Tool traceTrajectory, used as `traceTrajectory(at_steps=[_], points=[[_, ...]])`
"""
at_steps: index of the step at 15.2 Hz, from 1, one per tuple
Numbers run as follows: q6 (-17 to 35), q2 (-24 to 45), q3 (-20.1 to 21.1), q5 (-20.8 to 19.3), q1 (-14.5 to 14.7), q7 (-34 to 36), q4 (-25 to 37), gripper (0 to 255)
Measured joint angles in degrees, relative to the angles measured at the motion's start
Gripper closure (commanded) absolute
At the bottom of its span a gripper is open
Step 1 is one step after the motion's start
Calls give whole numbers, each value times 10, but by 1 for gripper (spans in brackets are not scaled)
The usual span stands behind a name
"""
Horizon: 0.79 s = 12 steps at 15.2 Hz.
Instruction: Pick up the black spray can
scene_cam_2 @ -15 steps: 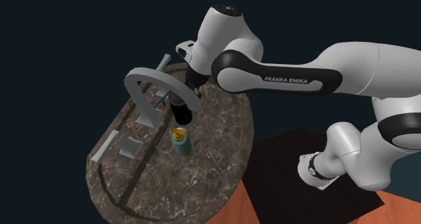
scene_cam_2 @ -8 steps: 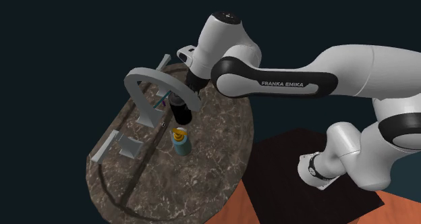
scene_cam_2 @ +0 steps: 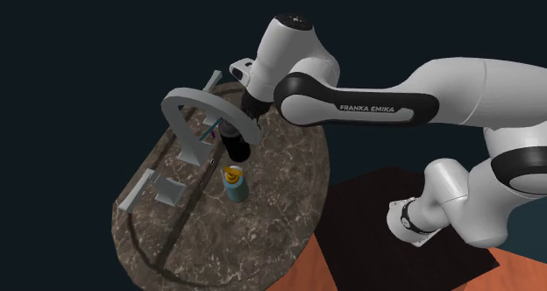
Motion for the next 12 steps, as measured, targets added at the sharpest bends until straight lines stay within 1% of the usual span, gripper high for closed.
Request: traceTrajectory(at_steps=[12], points=[[-90, 11, -4, -2, -6, 14, 100, 255]])
